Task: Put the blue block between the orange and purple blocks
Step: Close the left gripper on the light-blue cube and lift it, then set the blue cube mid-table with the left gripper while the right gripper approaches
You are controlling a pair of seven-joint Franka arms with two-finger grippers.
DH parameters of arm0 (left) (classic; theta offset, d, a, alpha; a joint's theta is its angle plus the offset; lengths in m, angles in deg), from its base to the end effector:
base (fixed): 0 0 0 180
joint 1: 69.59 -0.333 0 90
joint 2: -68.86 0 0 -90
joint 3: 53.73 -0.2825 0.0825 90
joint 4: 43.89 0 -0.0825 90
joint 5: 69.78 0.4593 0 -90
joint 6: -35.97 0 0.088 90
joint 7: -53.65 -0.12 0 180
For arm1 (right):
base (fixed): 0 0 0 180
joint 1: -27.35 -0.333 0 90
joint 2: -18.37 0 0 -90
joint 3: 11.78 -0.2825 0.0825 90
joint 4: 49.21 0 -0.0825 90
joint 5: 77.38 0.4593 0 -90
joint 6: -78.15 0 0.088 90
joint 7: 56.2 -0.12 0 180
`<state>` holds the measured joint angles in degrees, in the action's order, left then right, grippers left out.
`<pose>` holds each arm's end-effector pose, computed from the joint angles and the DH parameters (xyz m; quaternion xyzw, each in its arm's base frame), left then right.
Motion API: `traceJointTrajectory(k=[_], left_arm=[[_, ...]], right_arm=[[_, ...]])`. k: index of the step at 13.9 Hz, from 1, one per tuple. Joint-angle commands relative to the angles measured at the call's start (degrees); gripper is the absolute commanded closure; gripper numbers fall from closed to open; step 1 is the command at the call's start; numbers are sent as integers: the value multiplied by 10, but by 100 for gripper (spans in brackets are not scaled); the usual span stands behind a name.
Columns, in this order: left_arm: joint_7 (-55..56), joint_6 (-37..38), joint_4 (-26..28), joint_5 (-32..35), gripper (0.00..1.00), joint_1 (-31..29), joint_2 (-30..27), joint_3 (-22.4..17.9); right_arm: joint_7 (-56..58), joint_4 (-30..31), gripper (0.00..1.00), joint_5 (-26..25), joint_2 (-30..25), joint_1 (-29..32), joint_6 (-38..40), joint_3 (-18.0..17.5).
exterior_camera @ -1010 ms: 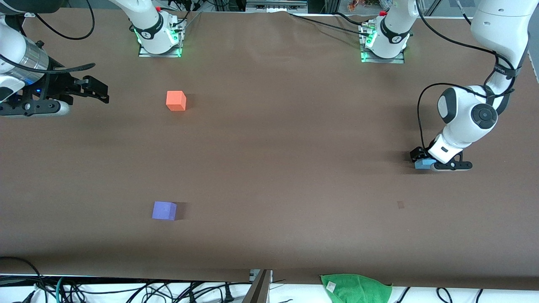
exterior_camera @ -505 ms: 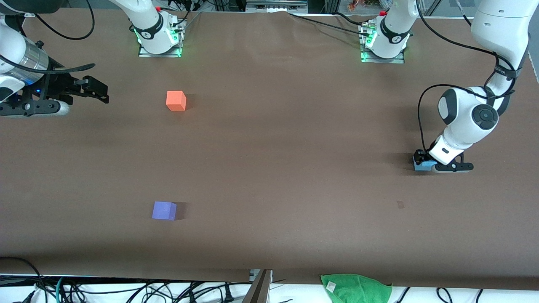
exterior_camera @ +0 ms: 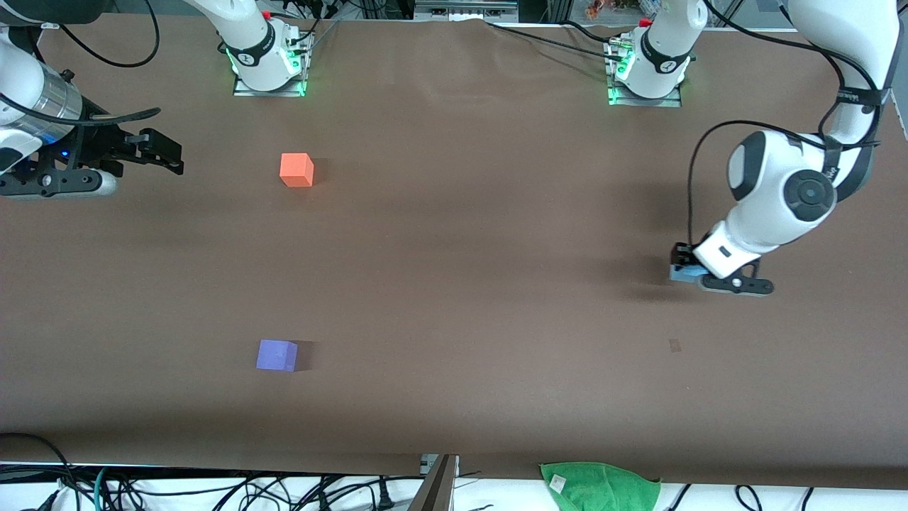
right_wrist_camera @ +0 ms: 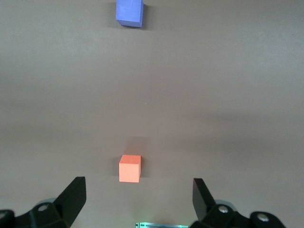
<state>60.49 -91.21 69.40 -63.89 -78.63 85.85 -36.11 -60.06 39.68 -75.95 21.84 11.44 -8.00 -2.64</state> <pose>0.6414 -0.0934 0.2292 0.9989 -0.0416 -0.0194 0.0015 0.6310 0.0803 0.5452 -0.9982 -0.0254 0.0543 0.0027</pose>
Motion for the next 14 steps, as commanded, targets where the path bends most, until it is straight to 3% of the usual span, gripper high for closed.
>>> traceJointTrajectory(k=[1, 7, 8, 11, 14], left_arm=[[111, 52, -74, 3, 100, 50, 46, 50], [340, 38, -260, 10, 96, 259, 238, 44], [369, 26, -280, 18, 96, 289, 259, 27], [442, -40, -294, 39, 96, 380, 298, -35], [470, -60, -307, 40, 96, 403, 318, -44]], right_arm=[[10, -6, 1, -2, 2, 3, 1, 1], [10, -6, 1, -2, 2, 6, 1, 3], [10, -8, 1, -3, 2, 7, 1, 4], [10, -10, 1, -5, 2, 10, -6, 4], [10, -9, 1, -3, 5, 13, -38, 4]])
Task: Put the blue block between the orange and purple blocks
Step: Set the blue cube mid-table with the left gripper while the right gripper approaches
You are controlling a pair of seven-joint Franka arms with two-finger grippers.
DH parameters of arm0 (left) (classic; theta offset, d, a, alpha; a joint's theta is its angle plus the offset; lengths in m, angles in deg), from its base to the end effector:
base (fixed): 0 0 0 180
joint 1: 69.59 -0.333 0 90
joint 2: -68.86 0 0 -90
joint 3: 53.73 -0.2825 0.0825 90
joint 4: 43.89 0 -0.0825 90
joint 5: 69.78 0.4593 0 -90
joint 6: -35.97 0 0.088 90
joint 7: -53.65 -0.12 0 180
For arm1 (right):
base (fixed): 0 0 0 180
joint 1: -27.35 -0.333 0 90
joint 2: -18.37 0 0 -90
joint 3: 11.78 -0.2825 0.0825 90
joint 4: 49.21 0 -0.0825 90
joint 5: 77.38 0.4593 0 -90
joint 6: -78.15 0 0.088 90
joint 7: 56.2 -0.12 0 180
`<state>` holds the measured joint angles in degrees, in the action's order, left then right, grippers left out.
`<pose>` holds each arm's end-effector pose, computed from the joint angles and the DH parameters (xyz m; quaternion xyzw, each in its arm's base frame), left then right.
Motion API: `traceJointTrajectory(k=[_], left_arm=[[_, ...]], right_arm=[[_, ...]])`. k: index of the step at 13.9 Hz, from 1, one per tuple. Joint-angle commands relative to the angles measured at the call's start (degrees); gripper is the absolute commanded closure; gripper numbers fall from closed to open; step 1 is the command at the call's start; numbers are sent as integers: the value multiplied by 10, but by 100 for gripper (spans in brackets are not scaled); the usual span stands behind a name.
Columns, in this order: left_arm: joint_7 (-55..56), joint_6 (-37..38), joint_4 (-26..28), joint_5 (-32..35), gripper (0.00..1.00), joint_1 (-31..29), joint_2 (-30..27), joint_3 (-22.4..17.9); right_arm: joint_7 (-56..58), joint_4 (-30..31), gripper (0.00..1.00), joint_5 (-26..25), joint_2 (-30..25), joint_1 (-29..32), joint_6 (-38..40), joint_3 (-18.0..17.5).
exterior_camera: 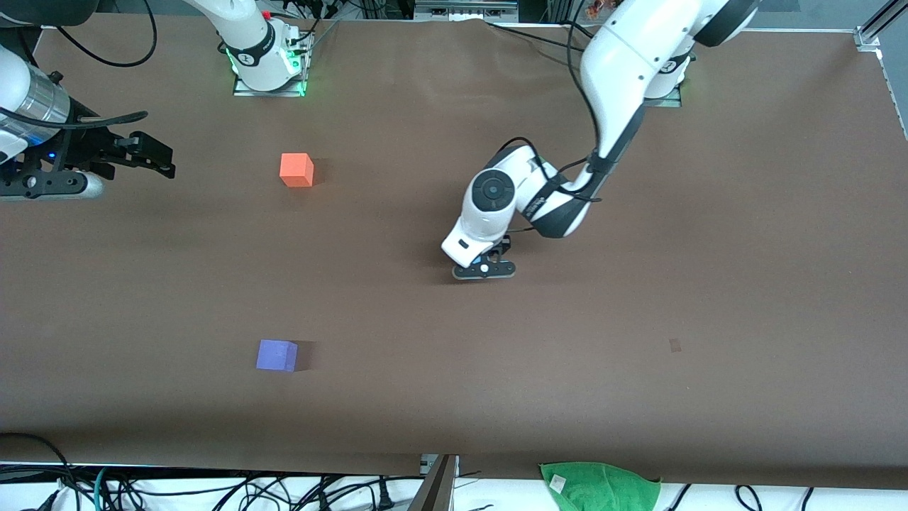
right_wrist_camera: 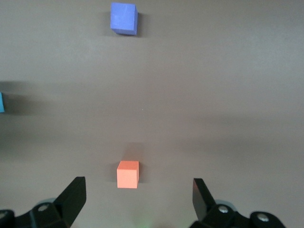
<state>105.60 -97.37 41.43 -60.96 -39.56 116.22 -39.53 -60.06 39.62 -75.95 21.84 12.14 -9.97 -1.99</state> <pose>0.5533 -0.5084 0.1088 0.9977 0.0557 -0.0117 0.0366 0.6371 0.0660 0.5485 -0.9992 -0.0135 0.0365 0.0044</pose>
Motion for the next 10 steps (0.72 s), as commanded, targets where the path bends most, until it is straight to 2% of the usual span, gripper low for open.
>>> traceJointTrajectory(k=[1, 2, 3, 4, 7, 8, 10], left_arm=[[19, 2, -30, 11, 94, 14, 17, -10], [19, 2, -30, 14, 91, 14, 17, -10], [19, 2, -30, 13, 65, 14, 17, -10], [19, 2, -29, 14, 1, 13, 16, -10], [17, 13, -29, 15, 0, 7, -4, -10], [15, 36, -26, 15, 0, 5, -29, -9], [14, 130, -29, 15, 0, -1, -92, -9]], right_arm=[[10, -9, 1, -5, 20, 6, -37, -3], [11, -9, 1, -4, 24, 5, -43, -2], [10, -10, 1, -5, 24, 5, -43, -2], [3, -9, 1, -8, 27, 1, -44, -3], [9, -9, 1, 0, 42, 17, -43, 1], [10, -8, 1, -2, 45, 14, -48, 1], [10, -10, 0, -10, 80, 5, -48, -3]])
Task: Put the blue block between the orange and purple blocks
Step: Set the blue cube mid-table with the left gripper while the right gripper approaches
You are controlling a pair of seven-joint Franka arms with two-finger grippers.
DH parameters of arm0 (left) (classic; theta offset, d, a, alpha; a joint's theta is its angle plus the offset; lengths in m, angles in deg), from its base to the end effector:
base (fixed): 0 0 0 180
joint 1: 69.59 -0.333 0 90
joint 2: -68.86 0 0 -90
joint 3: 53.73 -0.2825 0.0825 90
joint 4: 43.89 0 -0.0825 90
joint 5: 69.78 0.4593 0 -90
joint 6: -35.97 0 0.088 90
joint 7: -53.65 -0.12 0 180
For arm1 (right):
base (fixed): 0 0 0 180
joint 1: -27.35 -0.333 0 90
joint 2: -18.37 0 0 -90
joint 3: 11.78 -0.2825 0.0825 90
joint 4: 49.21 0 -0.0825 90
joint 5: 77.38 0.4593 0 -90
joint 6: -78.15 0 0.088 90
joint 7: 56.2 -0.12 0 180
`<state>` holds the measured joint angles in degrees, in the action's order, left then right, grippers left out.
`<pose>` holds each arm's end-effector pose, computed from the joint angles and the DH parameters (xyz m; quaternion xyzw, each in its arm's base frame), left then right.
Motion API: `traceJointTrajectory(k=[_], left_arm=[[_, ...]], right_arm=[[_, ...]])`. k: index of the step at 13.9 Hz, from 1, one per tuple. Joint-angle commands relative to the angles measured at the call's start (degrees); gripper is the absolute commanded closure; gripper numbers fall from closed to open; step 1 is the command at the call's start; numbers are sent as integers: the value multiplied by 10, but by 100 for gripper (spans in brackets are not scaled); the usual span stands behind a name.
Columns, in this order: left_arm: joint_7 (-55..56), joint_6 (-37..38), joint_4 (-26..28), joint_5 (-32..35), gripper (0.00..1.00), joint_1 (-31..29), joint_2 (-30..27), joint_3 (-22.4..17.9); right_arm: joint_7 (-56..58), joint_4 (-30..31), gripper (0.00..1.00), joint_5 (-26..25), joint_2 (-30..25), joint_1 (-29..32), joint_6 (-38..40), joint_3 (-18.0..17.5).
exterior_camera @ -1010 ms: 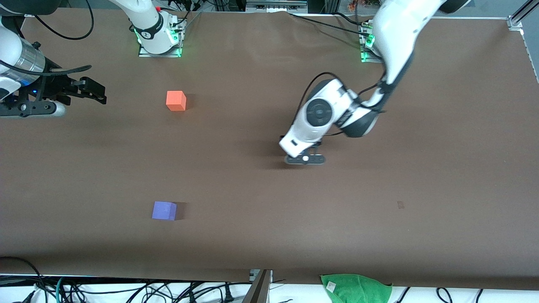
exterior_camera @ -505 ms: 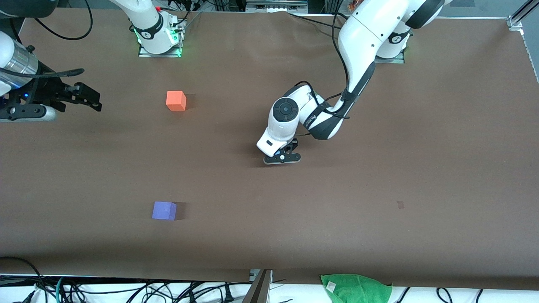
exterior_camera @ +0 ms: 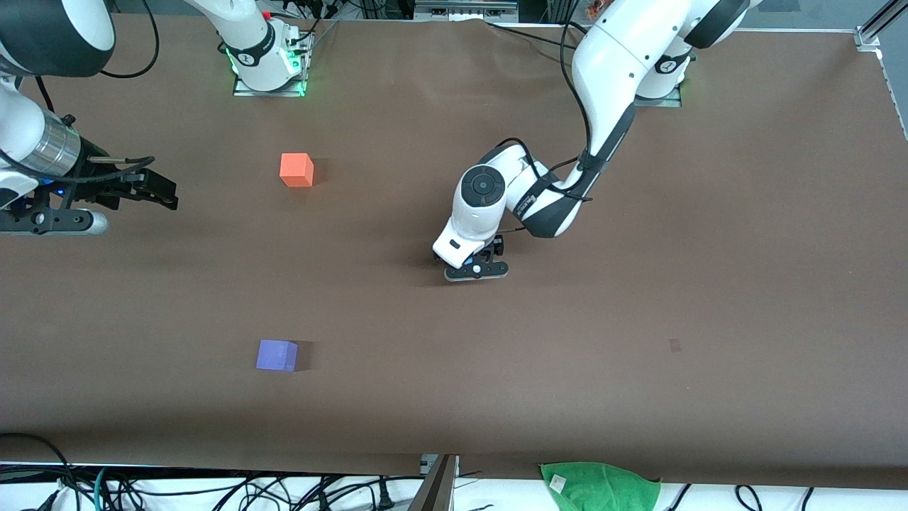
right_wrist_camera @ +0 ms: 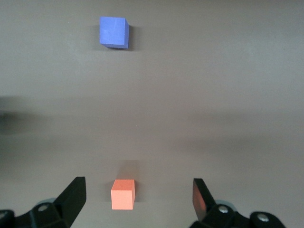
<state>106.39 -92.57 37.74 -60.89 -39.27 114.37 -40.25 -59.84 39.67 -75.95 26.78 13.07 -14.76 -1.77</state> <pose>0.5751 -0.5112 0.1553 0.9973 0.0670 0.0001 0.0317 0.6647 0.0580 0.4990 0.9993 0.0048 -0.0370 0.0029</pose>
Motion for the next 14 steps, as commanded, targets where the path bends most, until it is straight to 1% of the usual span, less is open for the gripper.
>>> traceJointTrajectory(k=[1, 3, 4, 5, 6, 7, 8, 9, 10, 11, 12, 14], left_arm=[[7, 131, 8, 13, 0, -10, -105, -3], [2, 217, 6, 14, 0, -40, -160, -3], [3, 240, 4, 14, 0, -60, -185, -2], [-7, 271, 4, 14, 0, -81, -214, -1], [-45, 304, 3, 13, 0, -108, -235, 0], [-115, 325, 0, 12, 0, -140, -251, -1], [-185, 339, -1, 7, 0, -174, -267, 0], [-244, 356, -3, 5, 0, -206, -277, 0], [-305, 376, -9, 7, 0, -236, -278, 2], [-365, 386, -29, 6, 0, -259, -278, 0], [-405, 389, -43, 7, 0, -272, -278, -2], [-437, 407, -56, 5, 0, -313, -278, 0]], right_arm=[[9, -11, 0, -9, 40, -3, 2, -4], [7, -10, 0, -10, 47, -4, 0, -5], [3, -10, 0, -8, 69, -8, 5, -6], [9, -9, 0, -5, 74, -15, 5, -6], [7, -9, 0, 2, 77, -19, 0, -7], [7, -6, 0, 32, 81, -28, -10, -14], [0, -8, 0, 68, 98, -37, -32, -21], [-8, -8, 0, 85, 115, -57, -60, -34], [-42, -9, 0, 87, 134, -85, -88, -37], [-98, -10, 0, 87, 153, -115, -121, -38], [-143, -10, 0, 88, 172, -145, -152, -39], [-188, -12, 0, 86, 208, -211, -200, -39]])
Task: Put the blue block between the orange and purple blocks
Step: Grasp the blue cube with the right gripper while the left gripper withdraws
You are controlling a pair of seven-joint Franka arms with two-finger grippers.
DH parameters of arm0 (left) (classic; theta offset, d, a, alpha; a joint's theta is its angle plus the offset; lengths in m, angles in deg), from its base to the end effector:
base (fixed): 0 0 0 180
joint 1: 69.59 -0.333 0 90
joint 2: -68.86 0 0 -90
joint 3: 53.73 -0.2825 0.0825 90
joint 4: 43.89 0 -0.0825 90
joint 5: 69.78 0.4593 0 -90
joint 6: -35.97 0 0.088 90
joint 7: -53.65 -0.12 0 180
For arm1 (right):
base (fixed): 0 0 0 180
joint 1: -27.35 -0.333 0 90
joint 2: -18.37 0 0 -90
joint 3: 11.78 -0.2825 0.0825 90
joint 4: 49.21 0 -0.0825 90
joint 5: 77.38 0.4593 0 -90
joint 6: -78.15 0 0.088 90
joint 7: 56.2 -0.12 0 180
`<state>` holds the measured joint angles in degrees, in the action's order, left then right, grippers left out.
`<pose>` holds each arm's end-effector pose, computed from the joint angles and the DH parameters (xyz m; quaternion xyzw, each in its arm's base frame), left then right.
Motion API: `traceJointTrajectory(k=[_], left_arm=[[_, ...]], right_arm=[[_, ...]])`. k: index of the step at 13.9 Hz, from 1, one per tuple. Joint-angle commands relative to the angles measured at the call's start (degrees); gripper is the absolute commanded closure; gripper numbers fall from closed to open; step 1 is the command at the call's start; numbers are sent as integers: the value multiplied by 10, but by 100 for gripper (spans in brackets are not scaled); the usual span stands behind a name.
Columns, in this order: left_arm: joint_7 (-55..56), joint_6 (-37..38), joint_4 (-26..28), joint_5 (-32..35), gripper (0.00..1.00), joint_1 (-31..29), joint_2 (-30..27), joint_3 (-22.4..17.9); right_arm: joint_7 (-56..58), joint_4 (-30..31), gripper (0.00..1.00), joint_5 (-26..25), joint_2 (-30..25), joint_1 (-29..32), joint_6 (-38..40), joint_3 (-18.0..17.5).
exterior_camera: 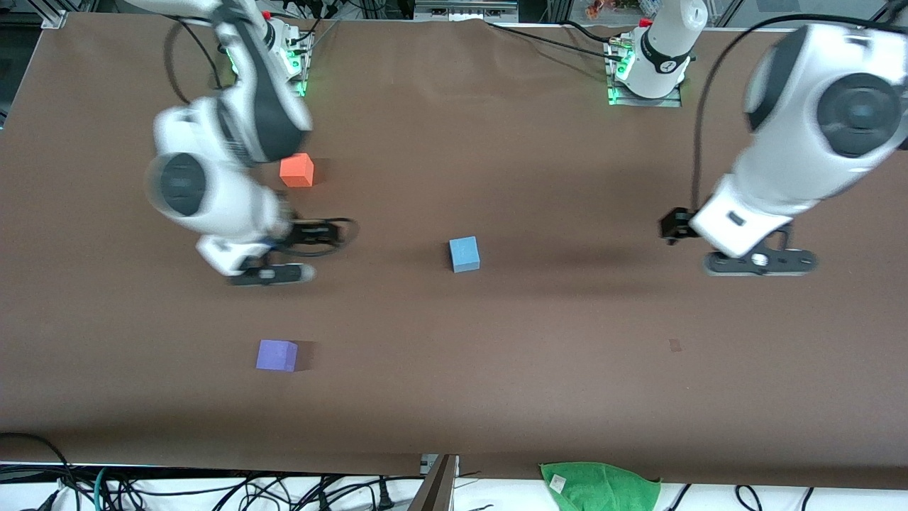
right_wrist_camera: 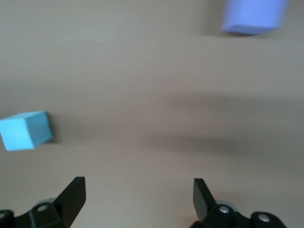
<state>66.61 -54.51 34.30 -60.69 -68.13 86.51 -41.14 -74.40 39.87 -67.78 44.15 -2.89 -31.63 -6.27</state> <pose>0.6925 -0.1358 0.4896 -0.9980 0.0100 0.0313 0.0548 0.6511 0.3216 0.3078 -0.9971 -0.0290 0.0605 0.0368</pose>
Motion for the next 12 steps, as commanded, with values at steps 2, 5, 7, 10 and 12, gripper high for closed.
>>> traceJointTrajectory(k=[2, 5, 7, 10, 12], left_arm=[[-83, 50, -42, -2, 0, -53, -1, 7], [-150, 44, 16, -70, 0, -32, -62, -79], [-170, 2, 72, -97, 0, -1, -111, -132], [-131, -29, 162, -95, 0, -7, -176, -131], [-123, -29, 164, -94, 0, -17, -177, -130]], right_arm=[[-95, -15, 0, 5, 58, -89, -85, 5], [-151, -39, 0, 3, 109, -149, -160, -1], [-177, -60, 0, -3, 145, -169, -195, -1], [-173, -71, 0, -12, 179, -180, -243, -1], [-175, -73, 0, -24, 197, -189, -271, -1]])
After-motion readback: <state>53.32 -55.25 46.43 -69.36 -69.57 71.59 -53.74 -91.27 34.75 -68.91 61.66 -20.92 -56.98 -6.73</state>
